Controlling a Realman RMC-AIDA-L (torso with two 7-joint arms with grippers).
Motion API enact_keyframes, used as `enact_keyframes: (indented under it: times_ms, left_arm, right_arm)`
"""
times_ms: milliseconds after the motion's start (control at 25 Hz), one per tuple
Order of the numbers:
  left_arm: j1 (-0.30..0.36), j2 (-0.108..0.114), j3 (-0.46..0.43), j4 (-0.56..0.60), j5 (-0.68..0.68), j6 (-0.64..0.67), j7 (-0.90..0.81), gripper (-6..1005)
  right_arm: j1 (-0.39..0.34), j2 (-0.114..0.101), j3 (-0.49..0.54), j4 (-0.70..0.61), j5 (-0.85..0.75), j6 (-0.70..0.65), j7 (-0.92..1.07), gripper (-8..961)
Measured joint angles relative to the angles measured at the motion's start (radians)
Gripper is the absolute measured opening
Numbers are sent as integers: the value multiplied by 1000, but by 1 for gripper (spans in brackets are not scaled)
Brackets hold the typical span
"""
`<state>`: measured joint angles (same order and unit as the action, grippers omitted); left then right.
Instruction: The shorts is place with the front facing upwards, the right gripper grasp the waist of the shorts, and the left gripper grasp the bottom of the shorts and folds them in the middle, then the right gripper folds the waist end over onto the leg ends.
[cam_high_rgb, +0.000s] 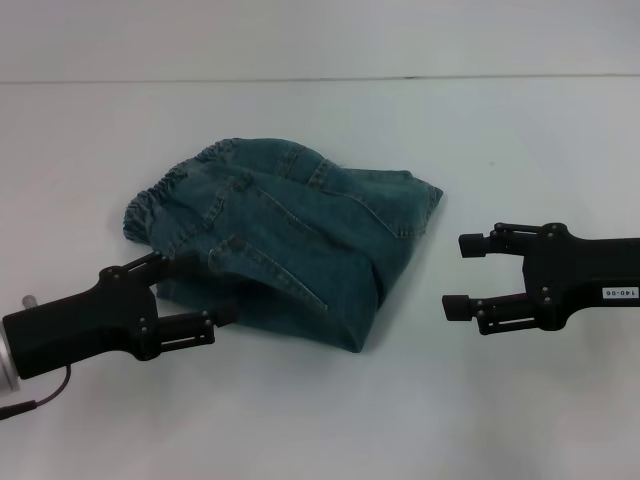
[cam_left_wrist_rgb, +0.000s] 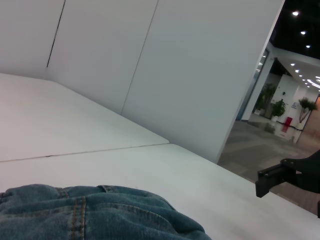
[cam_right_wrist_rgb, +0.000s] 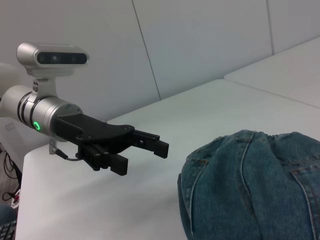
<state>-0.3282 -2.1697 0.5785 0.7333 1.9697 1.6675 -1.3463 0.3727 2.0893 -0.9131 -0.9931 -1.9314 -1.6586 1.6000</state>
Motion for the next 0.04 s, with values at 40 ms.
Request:
enact_keyframes:
  times_ms: [40]
  left_arm:
    - [0, 0, 0, 0, 0, 0, 0, 952]
  right_arm:
    - [0, 0, 0, 2, 1, 1, 0, 947]
